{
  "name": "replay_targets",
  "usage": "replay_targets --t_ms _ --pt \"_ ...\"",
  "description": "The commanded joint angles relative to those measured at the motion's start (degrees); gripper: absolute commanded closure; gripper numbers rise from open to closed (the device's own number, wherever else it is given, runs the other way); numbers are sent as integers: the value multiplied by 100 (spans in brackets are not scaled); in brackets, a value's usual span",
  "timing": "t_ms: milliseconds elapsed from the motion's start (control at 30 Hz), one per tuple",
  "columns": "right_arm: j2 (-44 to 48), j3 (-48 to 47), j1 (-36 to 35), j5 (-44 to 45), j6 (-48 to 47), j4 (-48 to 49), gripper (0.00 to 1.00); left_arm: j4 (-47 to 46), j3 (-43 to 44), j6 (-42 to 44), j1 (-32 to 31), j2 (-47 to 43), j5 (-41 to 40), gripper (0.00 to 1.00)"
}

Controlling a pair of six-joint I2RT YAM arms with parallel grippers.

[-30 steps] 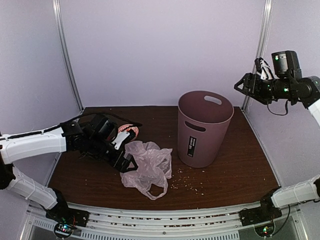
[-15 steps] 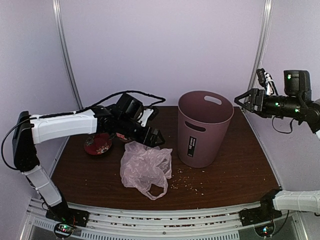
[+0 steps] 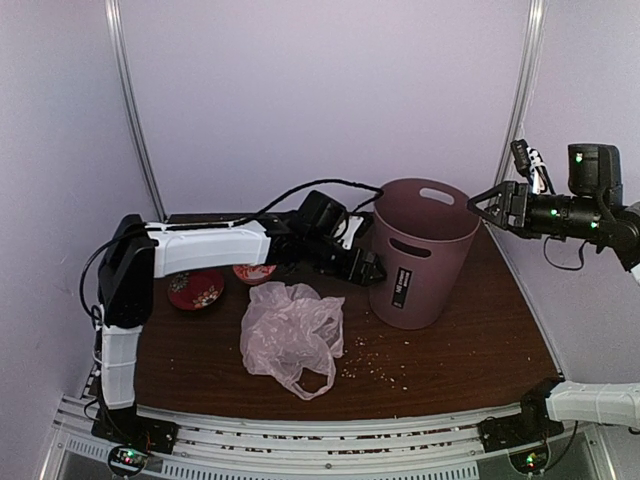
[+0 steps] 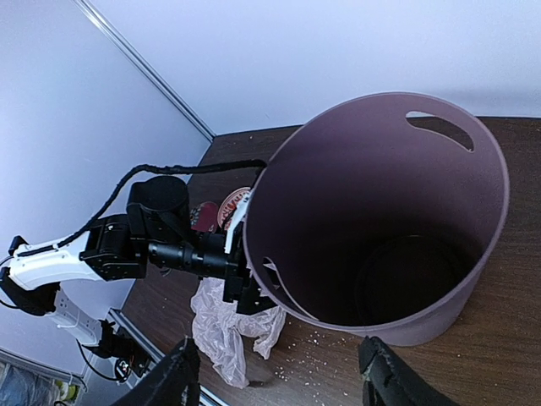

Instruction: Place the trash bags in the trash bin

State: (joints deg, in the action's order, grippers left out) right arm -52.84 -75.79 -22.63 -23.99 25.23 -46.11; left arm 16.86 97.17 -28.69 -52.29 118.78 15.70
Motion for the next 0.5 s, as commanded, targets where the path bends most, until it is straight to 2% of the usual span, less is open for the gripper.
replay_targets --t_ms 0,300,467 --pt "30 34 -13 -51 -23 211 36 -355 774 -120 -193 532 226 12" --pt "147 200 -13 -72 69 295 36 -749 1451 -599 -273 1313 365 12" --pt "43 246 -11 -193 -37 244 36 -369 3140 -730 -281 2337 590 12"
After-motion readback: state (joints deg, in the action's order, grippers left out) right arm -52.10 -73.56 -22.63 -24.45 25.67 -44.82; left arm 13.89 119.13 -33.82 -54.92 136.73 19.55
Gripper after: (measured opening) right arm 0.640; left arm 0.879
